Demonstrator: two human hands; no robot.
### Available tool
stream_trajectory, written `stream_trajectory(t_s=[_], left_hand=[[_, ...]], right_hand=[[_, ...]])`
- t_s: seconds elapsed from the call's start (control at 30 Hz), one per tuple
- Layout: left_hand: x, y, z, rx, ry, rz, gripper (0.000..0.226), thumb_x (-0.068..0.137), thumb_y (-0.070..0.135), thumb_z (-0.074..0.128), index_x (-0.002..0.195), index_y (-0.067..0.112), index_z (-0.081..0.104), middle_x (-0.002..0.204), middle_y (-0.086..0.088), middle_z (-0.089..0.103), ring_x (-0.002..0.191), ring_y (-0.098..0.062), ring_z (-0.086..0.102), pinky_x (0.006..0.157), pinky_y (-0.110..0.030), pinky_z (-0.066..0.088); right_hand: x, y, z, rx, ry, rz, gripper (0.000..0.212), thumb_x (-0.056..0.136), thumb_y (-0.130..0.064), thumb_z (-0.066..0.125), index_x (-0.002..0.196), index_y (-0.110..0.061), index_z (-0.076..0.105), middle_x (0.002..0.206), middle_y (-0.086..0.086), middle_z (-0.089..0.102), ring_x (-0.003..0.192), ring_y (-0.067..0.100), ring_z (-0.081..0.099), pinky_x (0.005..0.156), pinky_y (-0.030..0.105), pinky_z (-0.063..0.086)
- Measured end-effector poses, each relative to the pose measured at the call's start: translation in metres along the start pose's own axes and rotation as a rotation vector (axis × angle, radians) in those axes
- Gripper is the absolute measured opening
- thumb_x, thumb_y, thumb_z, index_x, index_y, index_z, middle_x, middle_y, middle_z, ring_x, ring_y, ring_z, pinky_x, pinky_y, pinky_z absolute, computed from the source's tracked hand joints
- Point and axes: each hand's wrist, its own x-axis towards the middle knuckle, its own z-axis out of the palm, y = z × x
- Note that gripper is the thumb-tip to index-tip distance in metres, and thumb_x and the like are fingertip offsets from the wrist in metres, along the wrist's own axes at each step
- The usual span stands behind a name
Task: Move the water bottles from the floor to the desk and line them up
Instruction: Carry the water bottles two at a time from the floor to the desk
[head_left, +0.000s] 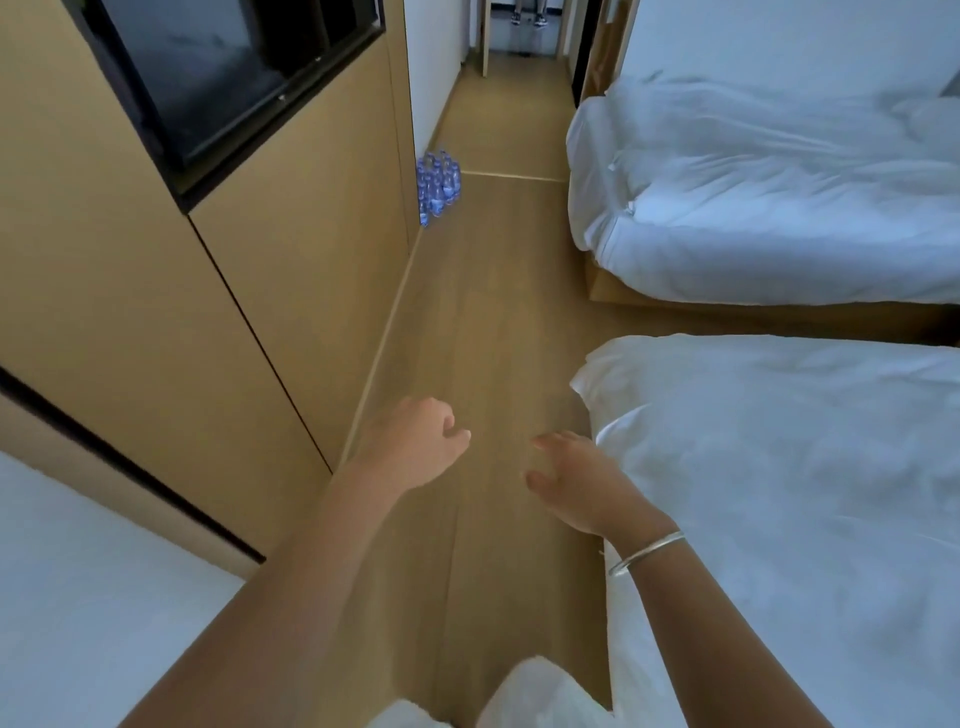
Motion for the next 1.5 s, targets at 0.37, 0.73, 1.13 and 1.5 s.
stream_trajectory(t_s=[0.37,0.73,1.13,1.5], left_hand=[[0.219,0.027,-0.040,0.053,0.048,-0.034,0.033,0.091,0.045,0.051,0.097,0.015,0.065,0.100,-0.004,0.068,0.095,-0.026,0.061,0.083,-0.032,0.048],[0.426,0.075,-0.076,0.100,0.049,-0.076,0.032,0.090,0.046,0.052,0.100,0.019,0.066,0.102,-0.001,0.068,0.098,-0.023,0.062,0.080,-0.028,0.046],[0.672,0.060,-0.109,0.088,0.050,-0.063,0.039,0.090,0.047,0.052,0.117,0.020,0.061,0.112,-0.002,0.064,0.104,-0.023,0.058,0.077,-0.027,0.041],[0.914,0.032,-0.198,-0.005,0.066,-0.110,0.037,0.090,0.046,0.052,0.115,0.020,0.060,0.116,0.003,0.062,0.104,-0.020,0.058,0.079,-0.027,0.042]], right_hand=[[0.208,0.057,-0.079,-0.048,0.007,-0.027,0.048,0.092,-0.033,0.049,0.135,-0.012,0.044,0.134,0.005,0.050,0.123,0.023,0.046,0.101,0.038,0.040],[0.409,0.114,-0.188,-0.115,-0.021,-0.075,0.051,0.092,-0.034,0.047,0.139,-0.015,0.039,0.137,0.004,0.047,0.126,0.024,0.043,0.103,0.036,0.038],[0.637,0.143,-0.261,-0.116,-0.005,-0.051,0.048,0.092,-0.035,0.048,0.136,-0.016,0.042,0.134,0.003,0.049,0.124,0.022,0.046,0.100,0.035,0.042],[0.857,0.141,-0.348,-0.090,-0.011,-0.010,0.050,0.094,-0.035,0.046,0.139,-0.016,0.038,0.138,0.001,0.046,0.128,0.020,0.041,0.104,0.033,0.039]])
